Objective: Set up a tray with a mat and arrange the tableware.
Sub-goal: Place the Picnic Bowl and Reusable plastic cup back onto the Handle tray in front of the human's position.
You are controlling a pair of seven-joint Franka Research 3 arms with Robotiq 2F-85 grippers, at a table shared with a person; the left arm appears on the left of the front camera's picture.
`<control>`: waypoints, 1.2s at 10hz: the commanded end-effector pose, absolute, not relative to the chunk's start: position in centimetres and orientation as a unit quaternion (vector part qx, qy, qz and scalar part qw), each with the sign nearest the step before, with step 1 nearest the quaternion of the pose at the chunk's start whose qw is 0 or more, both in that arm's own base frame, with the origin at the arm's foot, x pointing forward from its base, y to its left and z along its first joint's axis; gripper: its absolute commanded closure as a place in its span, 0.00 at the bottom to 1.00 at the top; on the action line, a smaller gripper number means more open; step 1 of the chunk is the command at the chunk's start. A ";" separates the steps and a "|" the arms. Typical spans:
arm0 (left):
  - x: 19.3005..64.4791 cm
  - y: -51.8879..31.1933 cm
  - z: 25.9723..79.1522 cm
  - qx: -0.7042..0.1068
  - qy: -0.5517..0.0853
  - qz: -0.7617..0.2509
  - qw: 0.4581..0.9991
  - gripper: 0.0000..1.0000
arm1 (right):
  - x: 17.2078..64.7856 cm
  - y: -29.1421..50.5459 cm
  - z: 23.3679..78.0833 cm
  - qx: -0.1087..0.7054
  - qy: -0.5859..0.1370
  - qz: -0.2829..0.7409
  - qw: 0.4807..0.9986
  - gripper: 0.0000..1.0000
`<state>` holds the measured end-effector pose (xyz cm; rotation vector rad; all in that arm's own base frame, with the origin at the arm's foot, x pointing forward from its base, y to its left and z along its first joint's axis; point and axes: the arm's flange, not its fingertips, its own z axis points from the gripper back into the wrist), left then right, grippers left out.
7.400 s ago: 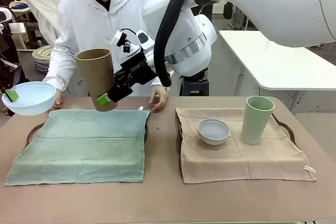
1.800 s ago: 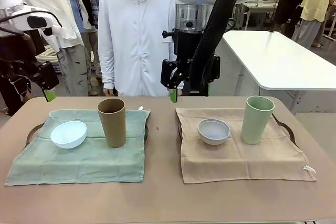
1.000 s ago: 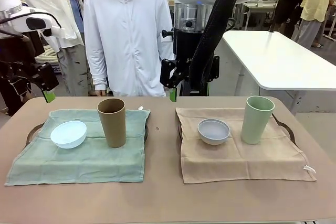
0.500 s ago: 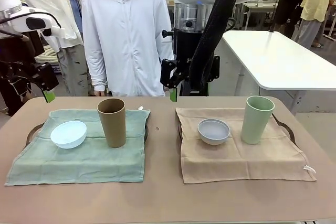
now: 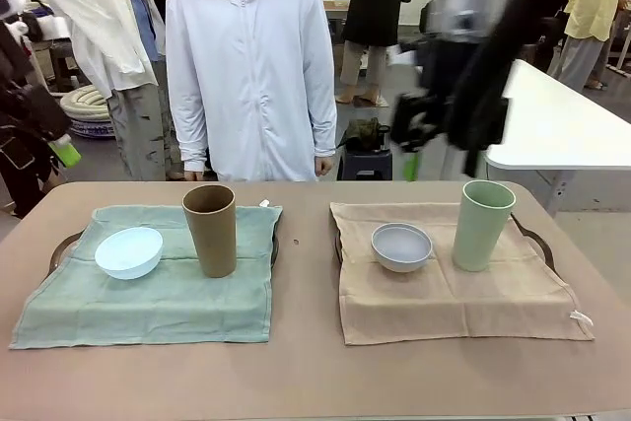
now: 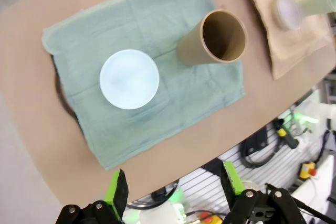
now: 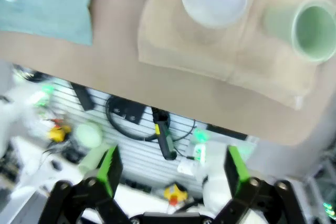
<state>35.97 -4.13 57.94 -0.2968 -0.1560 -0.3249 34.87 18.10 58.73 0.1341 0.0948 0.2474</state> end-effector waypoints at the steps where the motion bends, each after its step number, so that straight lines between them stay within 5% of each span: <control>1: 36.9 -2.5 57.5 -0.242 -0.054 -0.170 0.954 0.07 | 32.3 10.8 58.0 0.162 -0.009 0.093 0.982 0.00; 6: 37.6 3.7 51.6 -0.446 -0.047 -0.140 0.883 0.07 | 28.7 -3.5 52.2 0.407 -0.115 0.015 0.906 0.00; 12: 35.5 14.5 47.9 -0.434 -0.066 0.053 0.897 0.07 | 24.0 -13.2 49.7 0.419 -0.123 -0.074 0.897 0.00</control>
